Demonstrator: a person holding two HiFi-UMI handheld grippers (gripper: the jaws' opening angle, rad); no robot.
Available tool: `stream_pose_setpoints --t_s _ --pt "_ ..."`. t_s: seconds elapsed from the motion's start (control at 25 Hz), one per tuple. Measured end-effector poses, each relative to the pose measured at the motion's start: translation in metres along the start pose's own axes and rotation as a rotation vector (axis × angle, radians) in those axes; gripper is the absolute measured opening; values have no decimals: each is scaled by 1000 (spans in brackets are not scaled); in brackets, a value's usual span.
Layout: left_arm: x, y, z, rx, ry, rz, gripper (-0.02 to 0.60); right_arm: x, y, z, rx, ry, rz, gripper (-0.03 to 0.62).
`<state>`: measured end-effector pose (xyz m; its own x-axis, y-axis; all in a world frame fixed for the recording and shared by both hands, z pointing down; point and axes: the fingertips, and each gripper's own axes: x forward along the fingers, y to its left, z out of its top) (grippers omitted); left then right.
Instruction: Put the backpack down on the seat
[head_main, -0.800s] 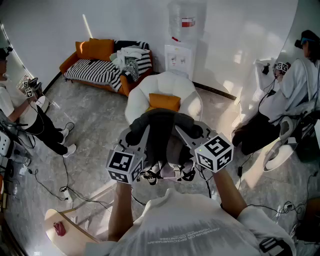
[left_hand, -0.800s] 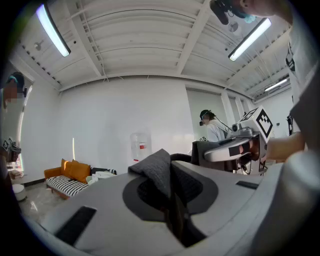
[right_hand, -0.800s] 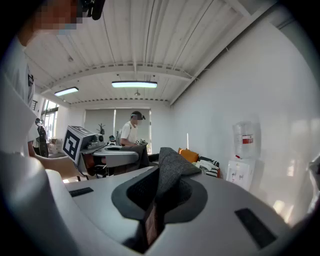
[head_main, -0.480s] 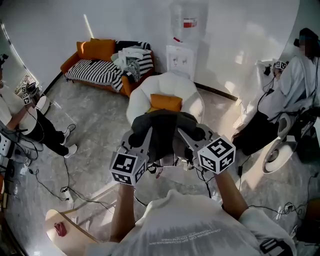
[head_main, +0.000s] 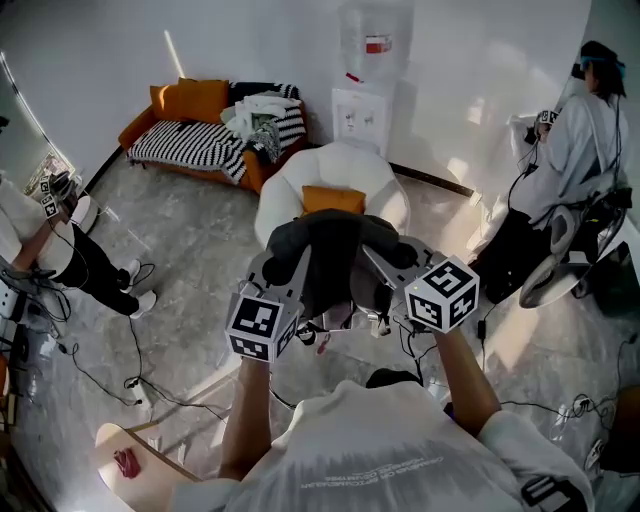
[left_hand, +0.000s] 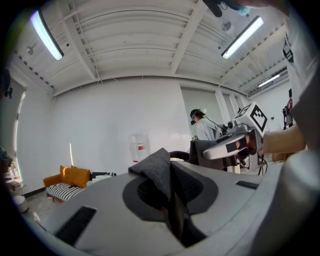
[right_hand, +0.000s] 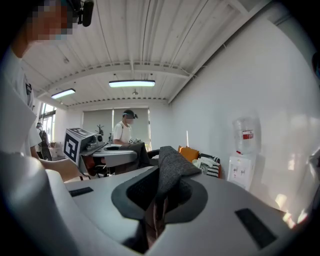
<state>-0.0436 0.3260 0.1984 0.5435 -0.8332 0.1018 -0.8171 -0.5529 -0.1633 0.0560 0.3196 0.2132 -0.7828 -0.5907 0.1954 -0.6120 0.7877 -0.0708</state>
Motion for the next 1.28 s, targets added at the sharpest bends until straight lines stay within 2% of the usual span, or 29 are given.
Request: stream_pose_setpoints --t_s 0.24,0.52,0.8,1.28 --pt "-13 2 -6 9 16 -15 57 4 15 -9 40 16 5 31" --pt "-14 4 -27 -55 40 -13 57 11 16 -23 65 46 15 31" --pt "10 24 -41 -110 55 5 57 34 -4 -28 47 62 44 31" --pt "81 68 -51 -108 79 18 57 89 -75 -25 89 47 76 31"
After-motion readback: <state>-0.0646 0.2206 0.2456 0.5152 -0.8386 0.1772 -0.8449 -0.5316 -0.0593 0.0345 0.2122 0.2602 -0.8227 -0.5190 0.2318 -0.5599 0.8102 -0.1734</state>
